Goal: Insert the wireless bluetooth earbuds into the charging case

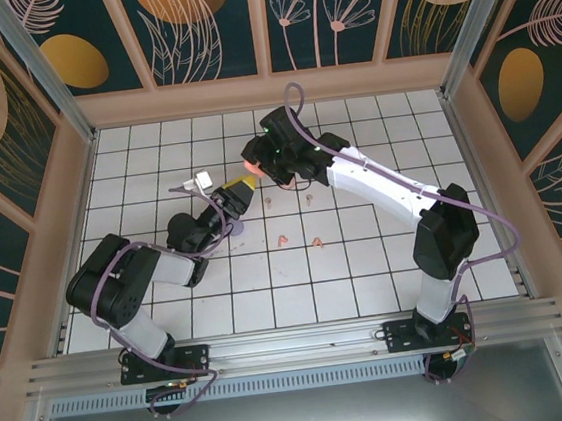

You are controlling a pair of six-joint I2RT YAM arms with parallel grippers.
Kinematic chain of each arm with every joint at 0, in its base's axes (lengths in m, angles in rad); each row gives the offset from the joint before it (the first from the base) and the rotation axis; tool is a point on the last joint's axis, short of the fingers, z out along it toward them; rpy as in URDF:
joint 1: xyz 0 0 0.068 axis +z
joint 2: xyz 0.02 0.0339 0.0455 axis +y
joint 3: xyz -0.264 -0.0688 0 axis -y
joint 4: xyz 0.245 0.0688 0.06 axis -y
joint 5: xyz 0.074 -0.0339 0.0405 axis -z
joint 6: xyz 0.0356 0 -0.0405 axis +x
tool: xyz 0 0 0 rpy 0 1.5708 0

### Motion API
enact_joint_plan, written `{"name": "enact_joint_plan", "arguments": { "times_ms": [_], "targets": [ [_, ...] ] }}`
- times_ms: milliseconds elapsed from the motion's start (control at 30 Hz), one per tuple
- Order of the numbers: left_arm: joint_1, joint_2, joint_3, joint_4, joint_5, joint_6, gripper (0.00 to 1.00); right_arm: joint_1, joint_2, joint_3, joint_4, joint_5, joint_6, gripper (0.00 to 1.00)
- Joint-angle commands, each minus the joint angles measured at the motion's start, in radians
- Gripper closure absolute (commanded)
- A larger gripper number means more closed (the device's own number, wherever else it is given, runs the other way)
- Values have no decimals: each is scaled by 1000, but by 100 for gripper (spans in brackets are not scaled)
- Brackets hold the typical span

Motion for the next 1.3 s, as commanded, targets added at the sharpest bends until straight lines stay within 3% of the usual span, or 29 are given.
{"name": "enact_joint_plan", "arguments": {
  "times_ms": [0,467,733,1100,1267],
  "targets": [
    [-5,-29,38,40,-17,51,31,16,-26,7,-2,18,-1,53],
    [-5,15,83,38,2,41,47,34,-39,10,3,16,0,52],
    [-6,36,83,37,0,43,49,38,-40,17,4,18,2,53],
    [-6,68,96,37,-2,46,66,41,-43,14,10,10,4,53],
    [-6,78,106,38,3,40,68,43,-47,10,12,7,4,53]
  ]
}}
